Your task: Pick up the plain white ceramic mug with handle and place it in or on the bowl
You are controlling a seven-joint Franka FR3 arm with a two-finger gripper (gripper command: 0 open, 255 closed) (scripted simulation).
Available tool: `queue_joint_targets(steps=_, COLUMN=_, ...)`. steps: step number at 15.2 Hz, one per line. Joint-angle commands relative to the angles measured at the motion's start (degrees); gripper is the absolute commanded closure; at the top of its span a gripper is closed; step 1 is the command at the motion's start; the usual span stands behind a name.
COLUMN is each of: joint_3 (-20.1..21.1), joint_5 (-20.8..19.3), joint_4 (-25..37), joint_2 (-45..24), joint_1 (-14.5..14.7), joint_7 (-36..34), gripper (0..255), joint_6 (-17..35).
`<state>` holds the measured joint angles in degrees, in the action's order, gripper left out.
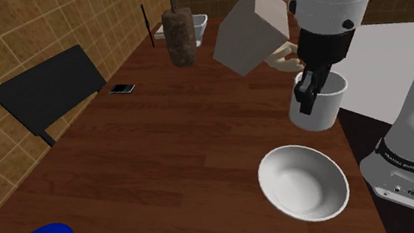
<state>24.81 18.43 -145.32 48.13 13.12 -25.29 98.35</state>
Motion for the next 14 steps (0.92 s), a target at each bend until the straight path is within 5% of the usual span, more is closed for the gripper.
queue_joint_targets(steps=1, joint_3=3.0, joint_5=1.7, joint_4=2.2, joint_2=-1.8, joint_1=0.6, joint_7=-3.1, gripper=255, joint_6=0.2)
queue_joint_targets(steps=7, joint_3=11.2, joint_5=4.7, joint_4=9.4, joint_2=-7.4, joint_1=1.0, joint_7=-11.5, gripper=255, joint_6=0.7)
queue_joint_targets(steps=14, joint_3=13.1, joint_5=6.2, joint_4=4.6, joint_2=-7.8, joint_1=1.4, joint_7=-11.2, gripper=255, joint_6=6.0)
